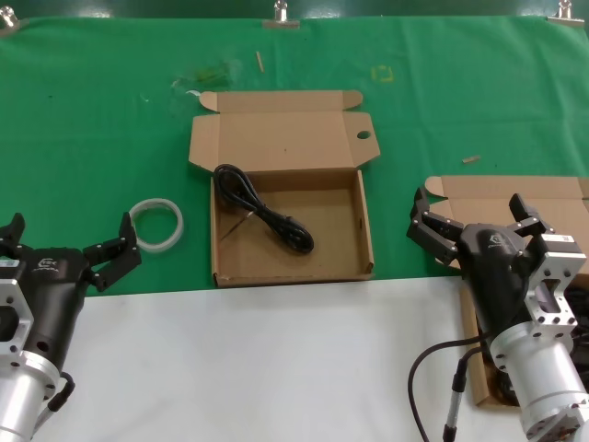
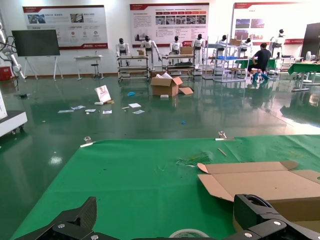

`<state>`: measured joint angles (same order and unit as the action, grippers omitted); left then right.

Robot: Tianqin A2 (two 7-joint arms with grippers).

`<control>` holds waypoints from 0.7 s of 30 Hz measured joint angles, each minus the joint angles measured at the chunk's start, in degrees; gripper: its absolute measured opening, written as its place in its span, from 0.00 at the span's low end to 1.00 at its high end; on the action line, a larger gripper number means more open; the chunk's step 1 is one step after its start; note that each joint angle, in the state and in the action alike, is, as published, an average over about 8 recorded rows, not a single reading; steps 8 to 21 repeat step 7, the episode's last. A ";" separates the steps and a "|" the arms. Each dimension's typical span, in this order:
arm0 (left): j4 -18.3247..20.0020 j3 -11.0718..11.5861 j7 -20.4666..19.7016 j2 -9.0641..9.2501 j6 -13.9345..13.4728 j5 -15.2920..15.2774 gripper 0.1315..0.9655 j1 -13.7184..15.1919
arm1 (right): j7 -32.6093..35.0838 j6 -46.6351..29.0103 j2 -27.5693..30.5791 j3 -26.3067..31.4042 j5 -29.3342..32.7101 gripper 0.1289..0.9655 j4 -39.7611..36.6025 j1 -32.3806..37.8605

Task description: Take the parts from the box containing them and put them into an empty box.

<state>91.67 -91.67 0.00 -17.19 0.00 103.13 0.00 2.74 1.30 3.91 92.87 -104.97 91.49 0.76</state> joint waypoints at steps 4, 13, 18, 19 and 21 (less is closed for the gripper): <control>0.00 0.00 0.00 0.00 0.00 0.00 1.00 0.00 | 0.00 0.00 0.00 0.00 0.00 1.00 0.00 0.00; 0.00 0.00 0.00 0.00 0.00 0.00 1.00 0.00 | 0.00 0.00 0.00 0.00 0.00 1.00 0.00 0.00; 0.00 0.00 0.00 0.00 0.00 0.00 1.00 0.00 | 0.00 0.00 0.00 0.00 0.00 1.00 0.00 0.00; 0.00 0.00 0.00 0.00 0.00 0.00 1.00 0.00 | 0.00 0.00 0.00 0.00 0.00 1.00 0.00 0.00; 0.00 0.00 0.00 0.00 0.00 0.00 1.00 0.00 | 0.00 0.00 0.00 0.00 0.00 1.00 0.00 0.00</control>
